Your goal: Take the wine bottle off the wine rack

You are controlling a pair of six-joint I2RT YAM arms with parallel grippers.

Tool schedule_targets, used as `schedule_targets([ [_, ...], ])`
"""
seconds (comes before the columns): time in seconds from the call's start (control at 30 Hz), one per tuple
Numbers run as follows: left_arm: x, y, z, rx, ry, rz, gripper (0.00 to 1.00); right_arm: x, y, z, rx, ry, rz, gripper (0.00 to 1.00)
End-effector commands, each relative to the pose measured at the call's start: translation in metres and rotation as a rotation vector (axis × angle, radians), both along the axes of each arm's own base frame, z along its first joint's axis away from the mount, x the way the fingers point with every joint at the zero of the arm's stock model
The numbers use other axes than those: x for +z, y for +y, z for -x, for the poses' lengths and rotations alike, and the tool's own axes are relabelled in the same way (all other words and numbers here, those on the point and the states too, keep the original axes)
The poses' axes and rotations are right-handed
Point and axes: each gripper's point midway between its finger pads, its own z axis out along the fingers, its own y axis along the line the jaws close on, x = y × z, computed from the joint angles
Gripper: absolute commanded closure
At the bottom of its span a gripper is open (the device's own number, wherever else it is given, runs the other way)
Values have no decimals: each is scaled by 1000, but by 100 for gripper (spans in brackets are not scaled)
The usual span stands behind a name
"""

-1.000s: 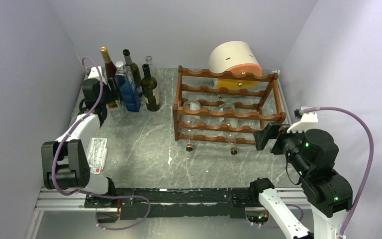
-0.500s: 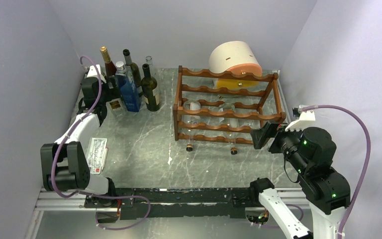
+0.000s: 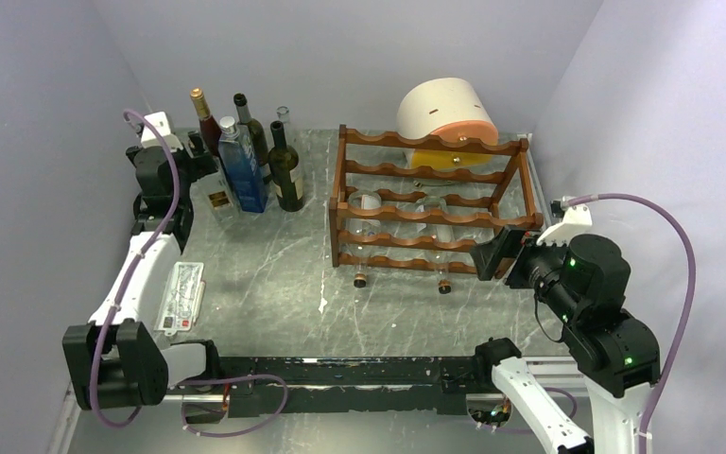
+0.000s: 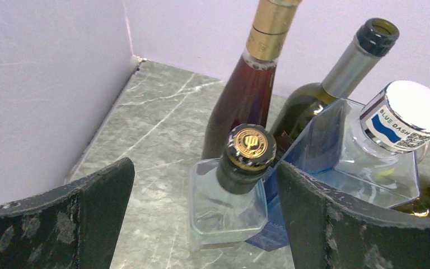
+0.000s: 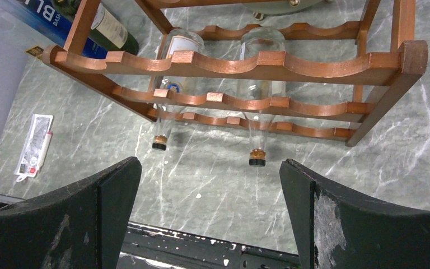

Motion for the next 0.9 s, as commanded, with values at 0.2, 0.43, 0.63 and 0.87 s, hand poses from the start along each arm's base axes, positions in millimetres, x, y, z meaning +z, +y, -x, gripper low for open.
schedule_targets([
  [0.2,62,-64,86,-285,-120,85,1,15,15,-2,77,-81,-48,0],
  [0.43,100,-112,134,-557,-207,124,1,31,15,-23,59,-212,-48,0],
  [0.63,115,-131,167,-673,-240,102,2,46,12,-43,7,-294,-65,0],
  [0.87,156,-144,225,-761,-476,49,0,42,24,-46,57,-353,-110,0],
])
